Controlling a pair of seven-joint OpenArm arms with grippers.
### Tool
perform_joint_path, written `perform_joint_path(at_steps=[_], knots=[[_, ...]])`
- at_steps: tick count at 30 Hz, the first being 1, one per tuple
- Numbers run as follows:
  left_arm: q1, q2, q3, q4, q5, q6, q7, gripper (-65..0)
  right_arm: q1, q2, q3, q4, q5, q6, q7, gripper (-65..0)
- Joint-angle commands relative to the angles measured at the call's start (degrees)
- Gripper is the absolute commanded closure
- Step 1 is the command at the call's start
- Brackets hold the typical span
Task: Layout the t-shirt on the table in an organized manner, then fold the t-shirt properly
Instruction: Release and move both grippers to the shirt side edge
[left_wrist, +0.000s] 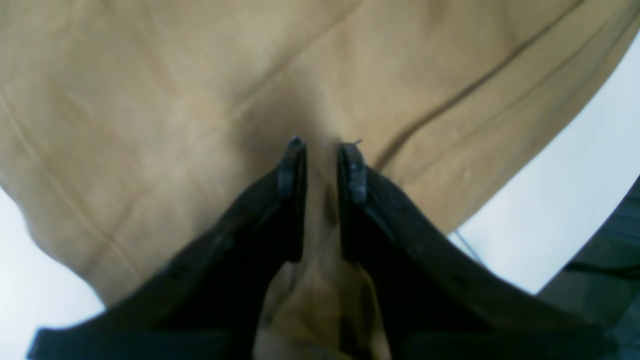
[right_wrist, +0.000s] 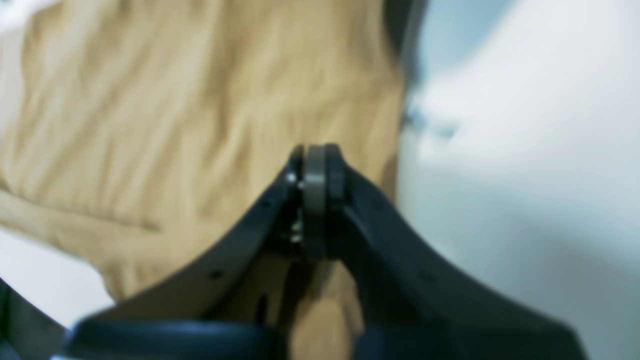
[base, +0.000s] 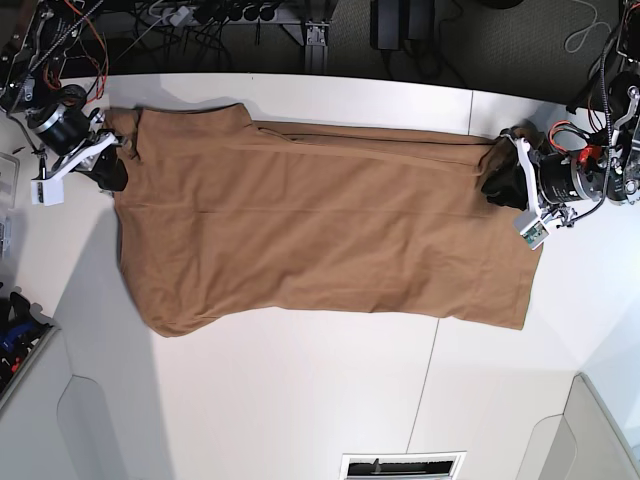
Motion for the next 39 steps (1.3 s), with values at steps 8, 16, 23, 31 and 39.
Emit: perform_joint_path(at_steps=[8,16,23,31,39], knots=[[-6.5,-3.2,-0.8,0.8,-2.2,-0.4,-0.5,-13.9,9.4,0.9,3.4,0.5,-4.0,-1.4,3.6,-32.6],[-9.1,-5.8,-0.7,0.6,-2.5,0.6,-0.6,-23.6,22.1,1.0,3.4,-13.5,-11.4,-6.9,8.8,-32.6],[-9.2,-5.7,-0.7,-2.6,-1.9,3.0,-2.9,-25.9,32.0,1.1,3.3,-33.1,-15.8,-6.9,14.7,-32.6],[-18.2,-3.4,-0.7,-13.5,-1.1,4.4,-4.5,-25.9,35.7,0.5,3.2,-44.5,-14.6,-3.1,15.1,-32.6],[-31.6,1.2,-0.7,-32.8,-2.0,5.8,-6.5,-25.8,35.6,-0.1,3.2,-44.4,-12.0,-1.9,11.8,-32.6]])
